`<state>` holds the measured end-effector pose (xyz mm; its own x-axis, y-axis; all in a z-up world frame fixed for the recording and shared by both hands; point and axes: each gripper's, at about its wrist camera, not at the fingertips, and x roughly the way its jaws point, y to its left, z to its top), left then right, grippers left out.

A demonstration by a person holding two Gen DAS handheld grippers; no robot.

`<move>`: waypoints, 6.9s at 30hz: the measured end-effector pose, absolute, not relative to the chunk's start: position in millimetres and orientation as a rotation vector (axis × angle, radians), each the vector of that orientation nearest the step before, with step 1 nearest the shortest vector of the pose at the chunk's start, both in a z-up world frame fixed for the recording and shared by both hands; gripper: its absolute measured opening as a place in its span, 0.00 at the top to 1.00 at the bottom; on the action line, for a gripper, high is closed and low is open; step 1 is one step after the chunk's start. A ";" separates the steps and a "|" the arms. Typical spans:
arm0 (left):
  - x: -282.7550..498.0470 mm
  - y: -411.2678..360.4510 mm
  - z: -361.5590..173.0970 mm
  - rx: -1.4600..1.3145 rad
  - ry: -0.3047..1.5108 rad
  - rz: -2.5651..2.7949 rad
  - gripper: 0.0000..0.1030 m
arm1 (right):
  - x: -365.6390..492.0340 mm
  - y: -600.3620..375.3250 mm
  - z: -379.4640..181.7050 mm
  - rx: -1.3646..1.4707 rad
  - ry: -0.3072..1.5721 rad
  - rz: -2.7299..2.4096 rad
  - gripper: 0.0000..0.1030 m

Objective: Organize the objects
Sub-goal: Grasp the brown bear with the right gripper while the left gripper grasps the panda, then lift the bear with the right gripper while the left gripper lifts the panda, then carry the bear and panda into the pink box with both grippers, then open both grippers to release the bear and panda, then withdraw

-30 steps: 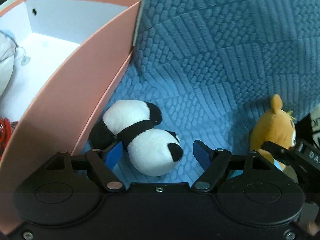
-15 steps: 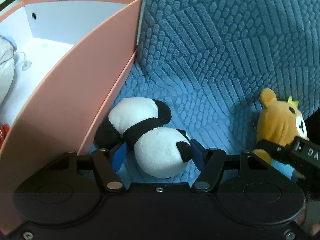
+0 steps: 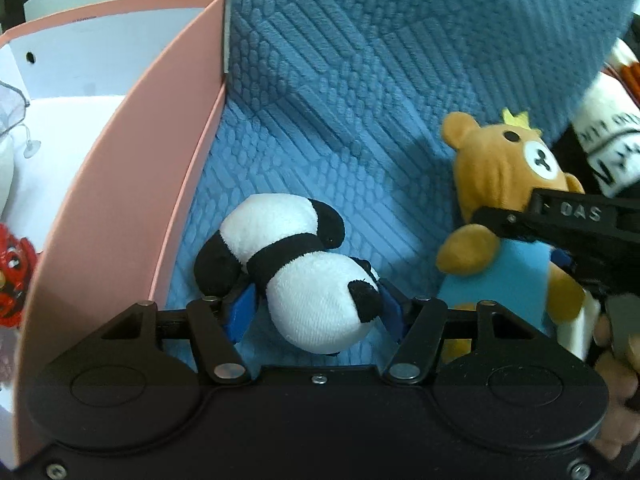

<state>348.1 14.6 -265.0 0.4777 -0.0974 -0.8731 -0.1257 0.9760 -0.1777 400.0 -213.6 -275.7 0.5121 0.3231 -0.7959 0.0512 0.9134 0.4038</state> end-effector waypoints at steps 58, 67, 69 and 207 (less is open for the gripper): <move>265.5 24.6 -277.6 -0.287 1.143 -0.211 0.47 | 292.2 -209.1 -243.2 0.590 1.014 0.080 0.38; 265.4 24.7 -278.6 -0.300 1.129 -0.214 0.49 | 299.5 -196.0 -232.6 0.445 1.012 0.090 0.46; 264.6 25.1 -277.5 -0.301 1.126 -0.210 0.50 | 298.3 -196.7 -231.2 0.419 1.014 0.090 0.46; 138.7 279.6 62.2 -0.245 0.775 -0.053 0.01 | 196.8 9.0 31.5 0.231 0.785 0.431 0.40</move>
<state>138.7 279.6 62.2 0.7143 -0.1373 -0.6863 -0.0426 0.9702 -0.2384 196.8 9.0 31.5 0.6266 0.4566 -0.6316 -0.2882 0.8887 0.3566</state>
